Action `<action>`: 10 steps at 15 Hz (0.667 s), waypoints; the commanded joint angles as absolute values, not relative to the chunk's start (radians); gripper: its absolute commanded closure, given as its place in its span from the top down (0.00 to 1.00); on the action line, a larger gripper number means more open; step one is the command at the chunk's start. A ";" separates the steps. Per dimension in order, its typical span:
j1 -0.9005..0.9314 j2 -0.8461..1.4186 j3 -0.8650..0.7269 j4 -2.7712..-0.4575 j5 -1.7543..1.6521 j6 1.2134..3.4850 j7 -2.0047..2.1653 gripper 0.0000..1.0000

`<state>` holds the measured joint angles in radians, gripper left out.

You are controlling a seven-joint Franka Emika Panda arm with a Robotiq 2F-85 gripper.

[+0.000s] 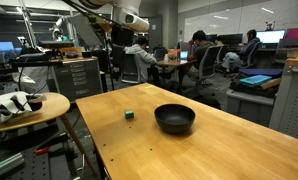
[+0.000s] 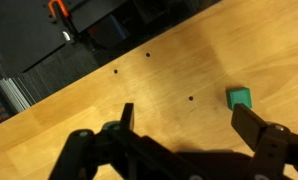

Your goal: Put the green block in the black bowl

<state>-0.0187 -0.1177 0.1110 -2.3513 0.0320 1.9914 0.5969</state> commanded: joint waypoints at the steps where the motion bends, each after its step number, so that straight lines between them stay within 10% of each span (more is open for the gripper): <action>1: 0.023 -0.001 0.132 -2.299 -0.027 2.149 0.754 1.00; 10: 0.121 0.217 0.102 -2.238 -0.183 2.394 0.785 1.00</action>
<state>0.0887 0.1529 0.1254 -2.2845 -0.1664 2.3482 0.7921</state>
